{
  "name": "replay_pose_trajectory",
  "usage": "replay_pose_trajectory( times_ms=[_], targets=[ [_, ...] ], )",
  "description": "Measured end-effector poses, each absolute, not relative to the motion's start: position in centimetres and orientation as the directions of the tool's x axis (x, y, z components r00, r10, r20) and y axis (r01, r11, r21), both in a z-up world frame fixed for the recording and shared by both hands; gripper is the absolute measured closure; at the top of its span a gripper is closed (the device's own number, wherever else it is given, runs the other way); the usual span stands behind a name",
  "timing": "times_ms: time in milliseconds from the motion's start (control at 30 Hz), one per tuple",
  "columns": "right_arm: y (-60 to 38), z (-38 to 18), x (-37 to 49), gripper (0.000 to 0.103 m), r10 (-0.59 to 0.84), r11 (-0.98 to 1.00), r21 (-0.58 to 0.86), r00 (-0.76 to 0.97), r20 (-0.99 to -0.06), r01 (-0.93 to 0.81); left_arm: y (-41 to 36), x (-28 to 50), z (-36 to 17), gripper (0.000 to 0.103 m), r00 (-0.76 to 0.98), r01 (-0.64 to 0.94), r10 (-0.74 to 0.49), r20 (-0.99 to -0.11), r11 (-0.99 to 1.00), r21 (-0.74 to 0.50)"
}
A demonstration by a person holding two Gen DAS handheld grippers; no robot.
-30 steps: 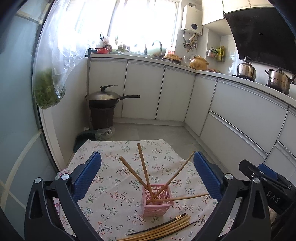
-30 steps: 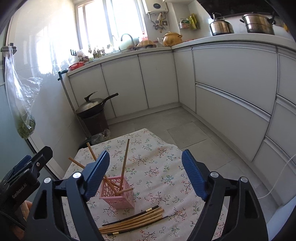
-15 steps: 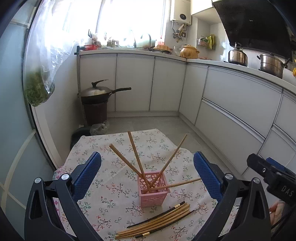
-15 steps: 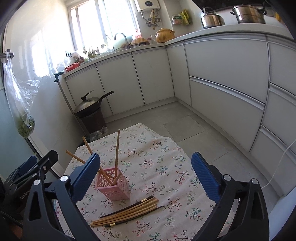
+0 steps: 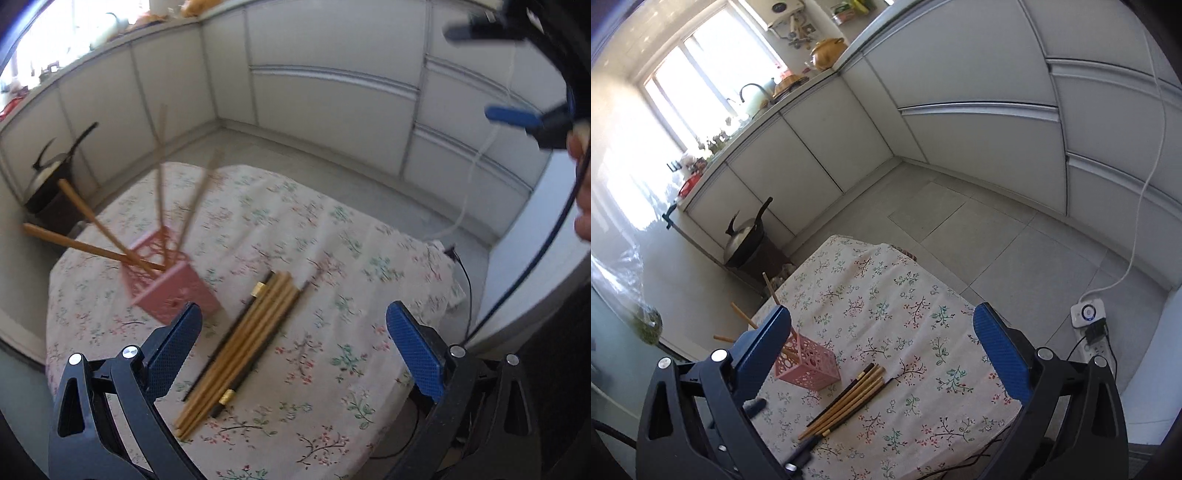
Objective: Organize utensils
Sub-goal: 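Lower the left tool onto the chopstick pile and close on a black chopstick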
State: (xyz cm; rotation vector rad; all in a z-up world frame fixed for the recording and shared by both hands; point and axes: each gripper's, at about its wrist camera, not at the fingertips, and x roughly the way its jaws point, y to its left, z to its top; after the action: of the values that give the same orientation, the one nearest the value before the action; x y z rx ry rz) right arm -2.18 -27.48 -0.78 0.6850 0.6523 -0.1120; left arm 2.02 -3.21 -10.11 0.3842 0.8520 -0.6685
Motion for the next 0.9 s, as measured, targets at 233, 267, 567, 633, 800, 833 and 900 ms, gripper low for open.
replay_pose_trajectory(
  times_ms=[233, 267, 567, 633, 800, 833, 900],
  targets=[
    [-30.1, -1.2, -3.0, 0.007, 0.109, 0.742, 0.580, 0.793, -0.599, 0.336, -7.3, 4.0, -16.9, 0.007, 0.209, 0.777, -0.410, -0.888, 0.621, -0.104],
    [-30.6, -1.3, -3.0, 0.007, 0.112, 0.735, 0.585, 0.789, -0.604, 0.343, -7.5, 4.5, -17.4, 0.007, 0.180, 0.777, -0.421, -0.889, 0.615, -0.134],
    [-33.8, -2.2, -3.5, 0.007, 0.153, 0.690, 0.626, 0.773, -0.616, 0.363, -9.9, 8.4, -20.5, 0.007, 0.084, 0.747, -0.411, -0.908, 0.630, -0.215],
    [-34.3, -2.3, -3.7, 0.007, 0.145, 0.686, 0.627, 0.774, -0.617, 0.371, -10.5, 8.6, -21.0, 0.007, 0.090, 0.752, -0.393, -0.915, 0.630, -0.196],
    [-34.9, -3.0, -3.4, 0.007, 0.184, 0.653, 0.655, 0.760, -0.624, 0.380, -11.5, 9.0, -21.8, 0.007, 0.103, 0.765, -0.364, -0.926, 0.624, -0.160],
    [-34.9, -3.1, -3.3, 0.007, 0.189, 0.655, 0.654, 0.755, -0.628, 0.380, -11.6, 9.2, -21.9, 0.007, 0.107, 0.765, -0.359, -0.927, 0.626, -0.154],
    [-34.7, -3.2, -3.1, 0.007, 0.192, 0.663, 0.645, 0.747, -0.637, 0.380, -11.5, 9.3, -21.7, 0.007, 0.117, 0.761, -0.356, -0.927, 0.632, -0.147]
  ],
)
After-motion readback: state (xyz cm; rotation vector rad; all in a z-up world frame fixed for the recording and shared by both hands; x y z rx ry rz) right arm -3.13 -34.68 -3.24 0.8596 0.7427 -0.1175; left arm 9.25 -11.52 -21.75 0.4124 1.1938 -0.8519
